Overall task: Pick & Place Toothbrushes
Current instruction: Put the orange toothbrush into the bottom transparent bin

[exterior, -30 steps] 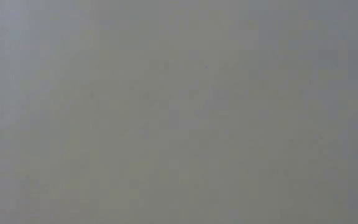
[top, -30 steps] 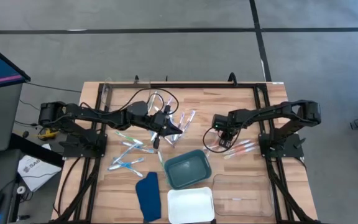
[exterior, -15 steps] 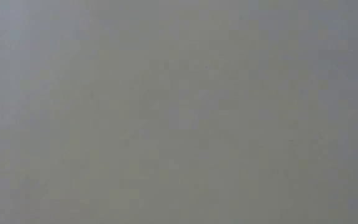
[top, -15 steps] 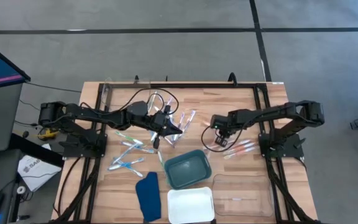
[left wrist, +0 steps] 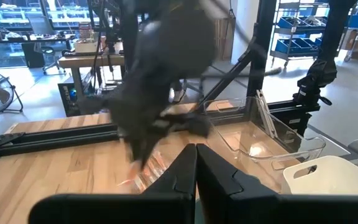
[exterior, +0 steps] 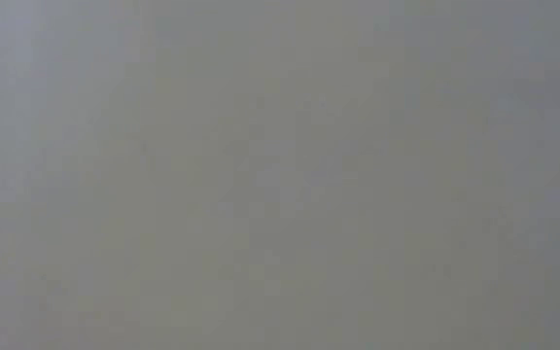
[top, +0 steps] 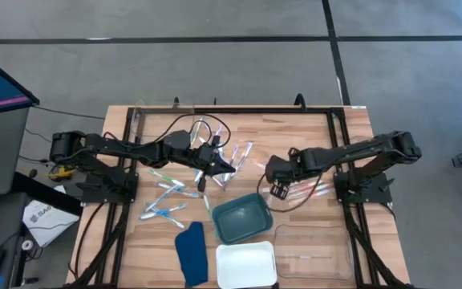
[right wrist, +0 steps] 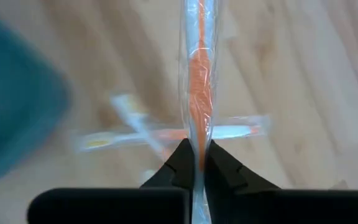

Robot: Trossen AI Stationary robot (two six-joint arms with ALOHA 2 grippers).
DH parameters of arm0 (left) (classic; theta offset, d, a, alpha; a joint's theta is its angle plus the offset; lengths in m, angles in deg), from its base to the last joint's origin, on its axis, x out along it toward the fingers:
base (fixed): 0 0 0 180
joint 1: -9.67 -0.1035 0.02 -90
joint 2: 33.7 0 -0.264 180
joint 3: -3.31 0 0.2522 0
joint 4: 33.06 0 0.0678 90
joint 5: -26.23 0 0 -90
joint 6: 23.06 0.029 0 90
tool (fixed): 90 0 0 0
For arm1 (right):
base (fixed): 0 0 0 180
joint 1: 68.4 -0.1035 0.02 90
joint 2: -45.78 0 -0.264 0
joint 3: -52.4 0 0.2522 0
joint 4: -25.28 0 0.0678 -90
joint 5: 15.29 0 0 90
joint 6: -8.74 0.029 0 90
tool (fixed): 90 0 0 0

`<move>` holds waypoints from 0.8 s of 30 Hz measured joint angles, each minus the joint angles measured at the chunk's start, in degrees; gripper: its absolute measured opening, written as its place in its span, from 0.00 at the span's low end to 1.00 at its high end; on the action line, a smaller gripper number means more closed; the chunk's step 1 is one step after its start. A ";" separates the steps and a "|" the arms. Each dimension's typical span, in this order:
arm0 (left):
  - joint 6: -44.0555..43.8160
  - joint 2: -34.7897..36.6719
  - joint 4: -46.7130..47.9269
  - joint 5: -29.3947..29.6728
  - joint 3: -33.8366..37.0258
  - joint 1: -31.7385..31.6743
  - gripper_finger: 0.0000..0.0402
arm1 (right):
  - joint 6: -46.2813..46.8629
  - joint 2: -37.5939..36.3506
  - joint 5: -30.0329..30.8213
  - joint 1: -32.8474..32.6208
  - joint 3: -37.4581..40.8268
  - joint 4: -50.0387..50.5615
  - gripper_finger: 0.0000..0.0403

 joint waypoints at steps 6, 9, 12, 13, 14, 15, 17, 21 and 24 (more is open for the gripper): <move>-0.04 0.00 0.02 0.00 0.00 0.00 0.01 | 11.55 -0.01 1.40 -9.83 -4.03 6.13 0.04; -0.40 0.00 0.02 0.01 0.00 0.05 0.01 | 18.11 -0.01 1.48 -15.15 -5.39 11.21 0.02; -0.42 0.00 -0.11 -0.01 0.00 0.37 0.01 | 25.16 -0.02 1.44 -20.62 -7.42 17.34 0.04; -0.42 0.00 -0.30 0.00 0.00 0.54 0.01 | 27.46 -0.02 1.45 -22.41 -8.19 19.44 0.05; -0.42 0.00 -0.68 -0.01 0.00 0.66 0.01 | 29.68 -0.02 1.46 -24.06 -9.02 21.47 0.05; -0.42 0.00 -1.21 -0.02 0.00 0.86 0.01 | 31.73 -0.04 1.45 -25.67 -9.90 23.16 0.06; -0.25 0.00 -2.09 -0.03 -0.02 0.96 0.01 | 34.97 -0.06 1.48 -28.90 -11.73 25.92 0.05; -0.07 0.00 -2.37 -0.03 -0.02 0.88 0.01 | 37.41 -0.11 2.82 -35.18 -13.98 25.68 0.02; -0.02 0.00 -2.60 -0.01 -0.02 0.78 0.01 | 40.20 -0.02 4.59 -39.39 -14.09 23.50 0.04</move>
